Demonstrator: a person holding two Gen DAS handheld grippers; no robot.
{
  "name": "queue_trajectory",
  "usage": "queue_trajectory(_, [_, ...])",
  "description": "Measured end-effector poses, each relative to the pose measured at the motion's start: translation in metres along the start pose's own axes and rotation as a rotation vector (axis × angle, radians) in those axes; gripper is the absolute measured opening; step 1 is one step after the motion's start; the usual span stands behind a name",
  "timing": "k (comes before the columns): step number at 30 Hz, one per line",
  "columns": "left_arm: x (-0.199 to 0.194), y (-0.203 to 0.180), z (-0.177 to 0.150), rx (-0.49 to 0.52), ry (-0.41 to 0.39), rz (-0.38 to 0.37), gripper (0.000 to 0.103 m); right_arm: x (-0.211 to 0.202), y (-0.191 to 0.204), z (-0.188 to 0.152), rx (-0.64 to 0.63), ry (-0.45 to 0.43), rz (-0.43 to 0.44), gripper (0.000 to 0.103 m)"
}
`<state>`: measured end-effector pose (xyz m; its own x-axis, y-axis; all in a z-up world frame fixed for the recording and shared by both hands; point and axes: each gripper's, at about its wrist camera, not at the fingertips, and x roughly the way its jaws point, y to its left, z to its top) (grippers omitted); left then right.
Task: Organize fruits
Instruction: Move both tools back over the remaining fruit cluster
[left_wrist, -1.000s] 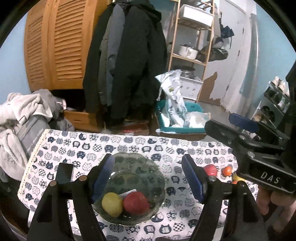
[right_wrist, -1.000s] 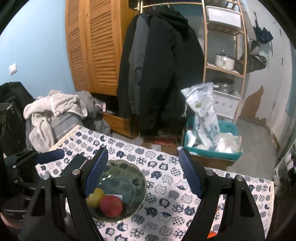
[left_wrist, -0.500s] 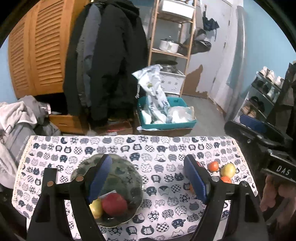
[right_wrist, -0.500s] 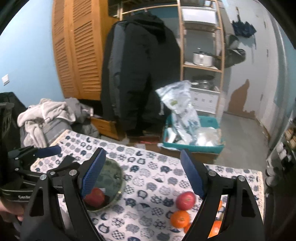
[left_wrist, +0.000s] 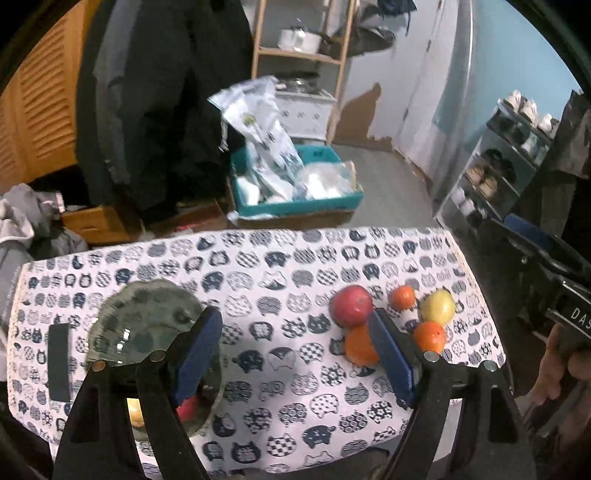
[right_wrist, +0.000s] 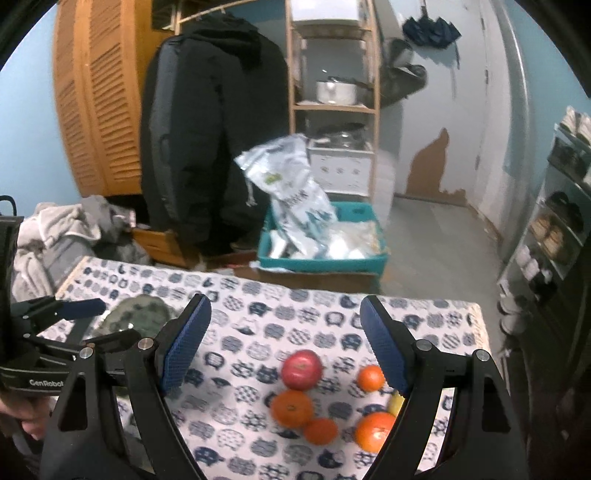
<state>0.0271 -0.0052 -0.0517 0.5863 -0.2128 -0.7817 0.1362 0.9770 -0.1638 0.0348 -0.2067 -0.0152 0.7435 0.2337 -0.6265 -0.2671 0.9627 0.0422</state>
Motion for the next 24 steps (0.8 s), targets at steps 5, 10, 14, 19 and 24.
queue_trajectory(5, [0.019, -0.021, 0.0, 0.013, 0.054, -0.028, 0.083, 0.002, -0.027, -0.012, 0.028, 0.027, -0.05, 0.082])
queue_trajectory(10, [0.033, -0.043, 0.002, 0.041, 0.091, -0.051, 0.083, 0.004, -0.053, -0.025, 0.056, 0.053, -0.092, 0.082])
queue_trajectory(14, [0.046, -0.057, 0.002, 0.058, 0.124, -0.058, 0.083, 0.006, -0.069, -0.032, 0.076, 0.071, -0.118, 0.082])
queue_trajectory(19, [0.057, -0.069, 0.004, 0.079, 0.14, -0.051, 0.083, 0.005, -0.089, -0.039, 0.102, 0.087, -0.135, 0.082])
queue_trajectory(24, [0.068, -0.078, 0.005, 0.092, 0.158, -0.042, 0.083, 0.008, -0.103, -0.044, 0.116, 0.104, -0.149, 0.082])
